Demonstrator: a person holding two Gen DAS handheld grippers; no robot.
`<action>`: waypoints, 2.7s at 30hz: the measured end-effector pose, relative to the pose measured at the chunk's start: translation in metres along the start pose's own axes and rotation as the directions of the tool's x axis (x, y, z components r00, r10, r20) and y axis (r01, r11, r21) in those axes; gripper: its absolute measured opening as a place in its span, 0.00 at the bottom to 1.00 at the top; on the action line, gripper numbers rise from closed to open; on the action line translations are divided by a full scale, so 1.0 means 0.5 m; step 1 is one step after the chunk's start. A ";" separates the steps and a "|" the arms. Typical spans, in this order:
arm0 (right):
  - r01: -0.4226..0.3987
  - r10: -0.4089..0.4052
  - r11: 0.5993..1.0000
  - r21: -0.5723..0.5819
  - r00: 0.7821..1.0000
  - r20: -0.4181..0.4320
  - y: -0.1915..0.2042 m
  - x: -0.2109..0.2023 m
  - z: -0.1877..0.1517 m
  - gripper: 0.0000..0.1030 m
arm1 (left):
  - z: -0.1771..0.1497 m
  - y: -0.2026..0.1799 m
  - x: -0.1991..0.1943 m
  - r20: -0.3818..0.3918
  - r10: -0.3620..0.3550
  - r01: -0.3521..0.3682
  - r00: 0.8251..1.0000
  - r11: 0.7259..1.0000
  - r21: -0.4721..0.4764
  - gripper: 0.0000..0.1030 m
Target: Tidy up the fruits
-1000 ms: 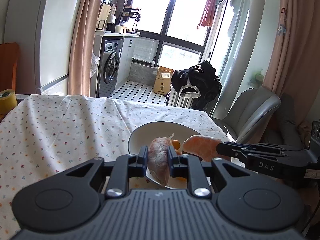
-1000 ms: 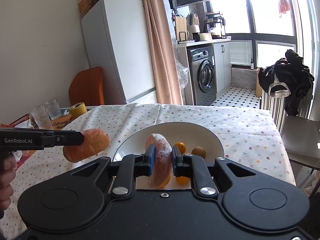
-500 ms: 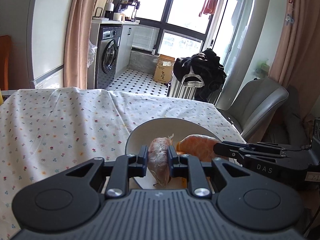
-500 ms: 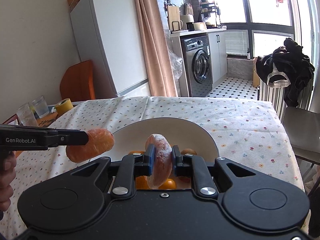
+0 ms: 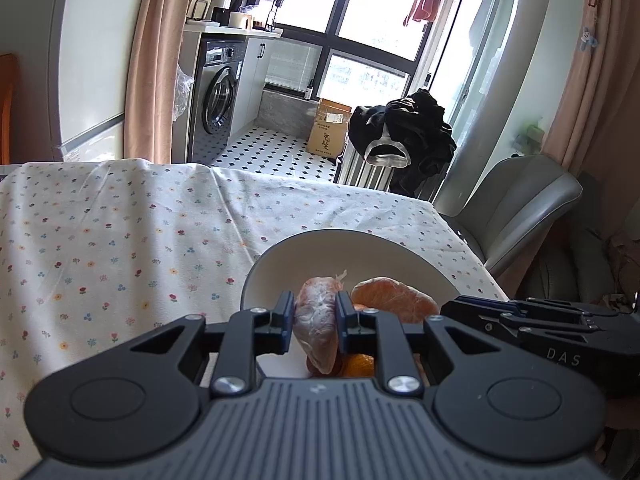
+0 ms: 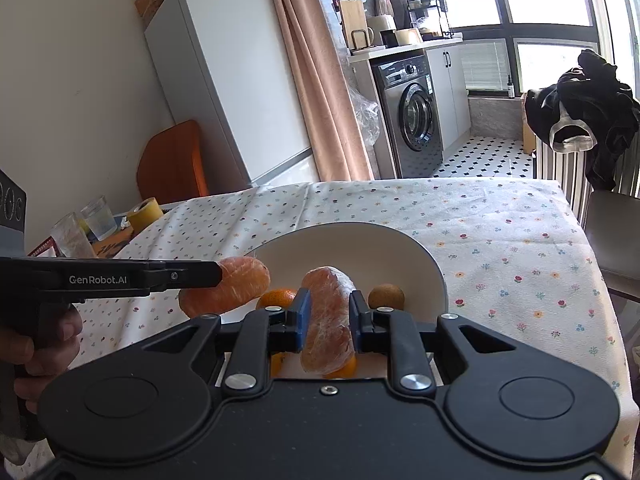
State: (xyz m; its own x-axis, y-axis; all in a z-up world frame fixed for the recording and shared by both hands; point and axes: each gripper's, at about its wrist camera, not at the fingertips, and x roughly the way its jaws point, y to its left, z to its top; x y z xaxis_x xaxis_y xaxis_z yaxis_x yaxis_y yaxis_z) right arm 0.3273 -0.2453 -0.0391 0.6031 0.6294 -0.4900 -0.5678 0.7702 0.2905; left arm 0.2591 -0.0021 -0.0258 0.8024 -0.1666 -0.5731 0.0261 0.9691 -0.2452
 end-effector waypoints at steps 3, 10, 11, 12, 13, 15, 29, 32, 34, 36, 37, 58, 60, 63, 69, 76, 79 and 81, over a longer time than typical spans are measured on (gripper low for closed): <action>0.002 -0.002 1.000 0.000 1.000 0.002 0.002 -0.005 -0.001 0.21 | 0.001 -0.002 -0.013 0.021 0.008 -0.008 1.000 1.000 0.011 0.21; -0.004 0.004 1.000 -0.013 1.000 0.010 0.020 -0.018 -0.003 0.23 | -0.003 0.010 -0.045 0.027 0.030 -0.030 0.999 0.999 -0.021 0.22; -0.004 0.004 1.000 -0.014 1.000 0.010 0.022 -0.019 -0.003 0.23 | -0.005 0.012 -0.049 0.025 0.034 -0.034 0.999 0.999 -0.027 0.22; -0.003 0.003 1.000 -0.016 1.000 0.011 0.025 -0.022 -0.004 0.23 | -0.006 0.014 -0.052 0.023 0.038 -0.038 0.999 0.999 -0.032 0.22; -0.004 0.004 1.000 -0.017 1.000 0.012 0.027 -0.023 -0.004 0.23 | -0.008 0.015 -0.055 0.020 0.043 -0.042 0.999 0.998 -0.036 0.23; -0.007 0.008 1.000 -0.023 1.000 0.015 0.032 -0.029 -0.006 0.26 | -0.014 0.017 -0.065 0.019 0.055 -0.054 0.998 0.998 -0.042 0.29; 0.021 -0.020 0.999 -0.026 0.999 0.026 0.054 -0.074 -0.026 0.43 | -0.046 0.012 -0.119 0.028 0.093 -0.091 0.995 0.994 -0.054 0.66; 0.031 -0.030 0.999 -0.025 0.999 0.025 0.060 -0.086 -0.032 0.48 | -0.055 0.010 -0.135 0.037 0.091 -0.089 0.995 0.995 -0.052 0.74; 0.037 -0.036 0.999 -0.022 0.999 0.025 0.065 -0.096 -0.038 0.51 | -0.060 0.011 -0.144 0.039 0.086 -0.084 0.996 0.995 -0.053 0.77; 0.043 -0.042 0.999 -0.021 0.999 0.030 0.069 -0.107 -0.044 0.56 | -0.067 0.010 -0.155 0.035 0.090 -0.088 0.995 0.995 -0.048 0.80; 0.045 -0.045 0.999 -0.019 0.998 0.032 0.072 -0.112 -0.046 0.59 | -0.069 0.009 -0.160 0.035 0.096 -0.095 0.995 0.995 -0.044 0.80; 0.031 -0.029 0.999 -0.026 0.997 0.068 0.109 -0.218 -0.076 0.97 | -0.123 -0.021 -0.258 0.047 0.085 -0.084 0.995 0.996 -0.024 0.96; 0.020 -0.018 0.999 -0.026 0.997 0.076 0.114 -0.230 -0.077 1.00 | -0.126 -0.024 -0.272 0.053 0.092 -0.090 0.994 0.996 -0.027 0.97; 0.012 -0.010 1.000 -0.028 0.997 0.082 0.121 -0.243 -0.079 1.00 | -0.132 -0.031 -0.289 0.060 0.077 -0.075 0.995 0.997 -0.030 0.97; -0.001 0.005 0.999 -0.043 0.997 0.079 0.136 -0.268 -0.087 1.00 | -0.145 -0.043 -0.324 0.064 0.088 -0.086 0.994 0.996 -0.030 1.00; -0.016 0.019 0.999 -0.043 0.997 0.071 0.144 -0.295 -0.091 1.00 | -0.144 -0.039 -0.376 0.075 0.099 -0.097 0.992 0.995 -0.030 1.00; -0.017 0.020 0.999 -0.043 0.997 0.072 0.149 -0.307 -0.095 1.00 | -0.146 -0.040 -0.403 0.089 0.118 -0.117 0.989 0.993 -0.018 1.00; -0.020 0.023 0.999 -0.045 0.997 0.075 0.156 -0.318 -0.099 1.00 | -0.150 -0.038 -0.423 0.101 0.121 -0.119 0.988 0.993 -0.024 1.00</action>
State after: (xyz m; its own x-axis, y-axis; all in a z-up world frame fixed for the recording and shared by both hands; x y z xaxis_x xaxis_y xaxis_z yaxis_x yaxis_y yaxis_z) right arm 0.1594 -0.2904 0.0206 0.6303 0.6532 -0.4197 -0.6045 0.7521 0.2627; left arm 0.0444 0.0009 0.0415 0.8557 -0.0289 -0.5166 -0.0840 0.9774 -0.1938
